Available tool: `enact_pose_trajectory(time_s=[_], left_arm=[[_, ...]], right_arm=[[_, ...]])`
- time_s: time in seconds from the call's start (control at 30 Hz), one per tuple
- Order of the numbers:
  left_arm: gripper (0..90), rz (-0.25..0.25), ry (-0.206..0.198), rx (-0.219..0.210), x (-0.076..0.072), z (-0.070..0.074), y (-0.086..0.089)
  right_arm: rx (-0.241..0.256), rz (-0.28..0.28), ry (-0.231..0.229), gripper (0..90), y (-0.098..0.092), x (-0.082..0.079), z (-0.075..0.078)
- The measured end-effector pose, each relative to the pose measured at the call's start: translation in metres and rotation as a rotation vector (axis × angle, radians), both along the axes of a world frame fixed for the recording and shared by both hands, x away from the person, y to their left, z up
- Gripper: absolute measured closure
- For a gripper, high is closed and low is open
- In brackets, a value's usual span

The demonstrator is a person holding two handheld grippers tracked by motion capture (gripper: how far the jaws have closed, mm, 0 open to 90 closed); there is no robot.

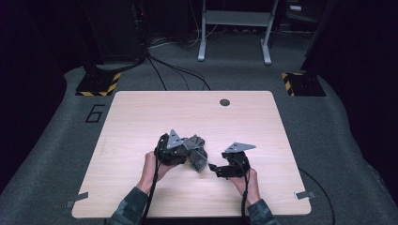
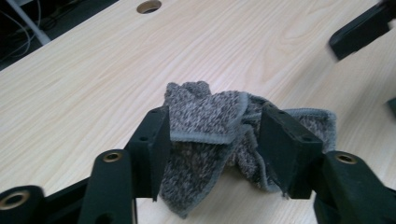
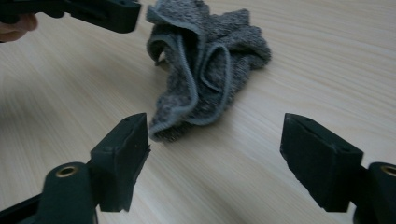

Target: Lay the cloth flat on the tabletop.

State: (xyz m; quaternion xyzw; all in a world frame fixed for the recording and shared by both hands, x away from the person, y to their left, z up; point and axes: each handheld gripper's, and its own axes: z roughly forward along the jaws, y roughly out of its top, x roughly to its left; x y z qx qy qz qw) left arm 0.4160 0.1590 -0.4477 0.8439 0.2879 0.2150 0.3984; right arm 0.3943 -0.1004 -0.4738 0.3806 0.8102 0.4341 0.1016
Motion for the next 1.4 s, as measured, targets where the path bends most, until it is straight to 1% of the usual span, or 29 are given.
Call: enact_pose_trajectory(time_s=[0.07,0.13,0.17,0.2,0.27,0.3,0.33,0.37,0.43,0.47,0.5,0.57,0.63,0.67,0.7,0.77,0.8,0.9,0.93,1.0,1.03,1.17,1.23,1.3,1.33,1.37,1.4], left_arm=[[46.3,-0.013,-0.01,0.01,0.0,0.0,-0.003],[50.0,-0.022,-0.006,0.024,0.001,-0.001,-0.005],[51.2,-0.023,-0.001,0.03,0.002,-0.002,-0.006],[53.2,-0.027,0.007,0.029,0.004,-0.004,-0.006],[56.9,-0.029,0.025,0.037,0.006,-0.006,-0.005],[61.0,-0.032,0.033,0.031,0.007,-0.007,-0.004],[64.0,-0.034,0.033,0.034,0.008,-0.008,-0.004],[67.0,-0.026,0.033,0.03,0.008,-0.009,-0.003],[76.0,-0.024,0.037,0.026,0.01,-0.01,-0.002],[79.3,-0.021,0.036,0.023,0.01,-0.011,-0.001],[82.7,-0.02,0.038,0.021,0.01,-0.012,-0.001],[86.8,-0.015,0.043,0.012,0.011,-0.013,0.001],[87.6,-0.006,0.046,0.005,0.012,-0.014,0.002],[87.7,-0.005,0.041,0.009,0.012,-0.014,0.003],[87.9,0.003,0.041,-0.002,0.012,-0.013,0.003],[88.0,0.015,0.03,-0.004,0.012,-0.012,0.006],[88.0,0.019,0.025,-0.003,0.012,-0.011,0.007],[88.1,0.035,0.016,-0.013,0.012,-0.009,0.01],[88.1,0.04,0.013,-0.016,0.012,-0.009,0.011],[88.1,0.041,0.011,-0.009,0.012,-0.008,0.012],[88.2,0.046,0.009,-0.017,0.012,-0.008,0.012],[88.2,0.056,0.006,-0.022,0.012,-0.007,0.014],[88.3,0.067,0.005,-0.022,0.013,-0.006,0.015],[88.3,0.077,-0.001,-0.025,0.013,-0.006,0.016],[88.3,0.083,0.004,-0.026,0.013,-0.005,0.018],[88.2,0.084,0.001,-0.022,0.013,-0.005,0.019],[88.2,0.09,0.002,-0.029,0.013,-0.004,0.021]], right_arm=[[-0.006,0.012,0.013,30.6,0.012,0.004,-0.002],[-0.002,0.02,0.033,36.3,0.02,0.008,-0.005],[-0.004,0.024,0.036,40.4,0.022,0.009,-0.006],[0.0,0.022,0.05,44.4,0.025,0.009,-0.008],[-0.004,0.02,0.046,52.0,0.029,0.01,-0.011],[-0.012,0.015,0.048,57.6,0.031,0.01,-0.012],[-0.012,0.009,0.048,60.9,0.032,0.01,-0.013],[-0.012,0.007,0.045,66.1,0.032,0.01,-0.013],[-0.016,-0.007,0.035,74.3,0.033,0.011,-0.013],[-0.019,-0.015,0.037,77.5,0.033,0.011,-0.013],[-0.024,-0.014,0.029,81.0,0.032,0.012,-0.013],[-0.03,-0.023,0.032,86.3,0.031,0.012,-0.014],[-0.034,-0.024,0.019,87.9,0.029,0.013,-0.014],[-0.037,-0.031,0.022,88.0,0.029,0.013,-0.014],[-0.037,-0.033,0.017,88.1,0.028,0.013,-0.014],[-0.042,-0.039,0.004,88.3,0.024,0.012,-0.012],[-0.043,-0.051,-0.001,88.3,0.023,0.011,-0.01],[-0.049,-0.066,-0.028,88.4,0.014,0.011,-0.005],[-0.046,-0.073,-0.028,88.4,0.012,0.011,-0.004],[-0.056,-0.092,-0.041,88.4,0.005,0.011,-0.001],[-0.057,-0.097,-0.046,88.4,0.001,0.012,0.001],[-0.066,-0.124,-0.059,88.5,-0.01,0.013,0.004],[-0.062,-0.134,-0.06,88.5,-0.016,0.013,0.006],[-0.068,-0.147,-0.069,88.5,-0.021,0.013,0.007],[-0.07,-0.154,-0.065,88.5,-0.023,0.013,0.008],[-0.072,-0.161,-0.07,88.5,-0.026,0.013,0.008],[-0.071,-0.163,-0.071,88.5,-0.028,0.013,0.008]])
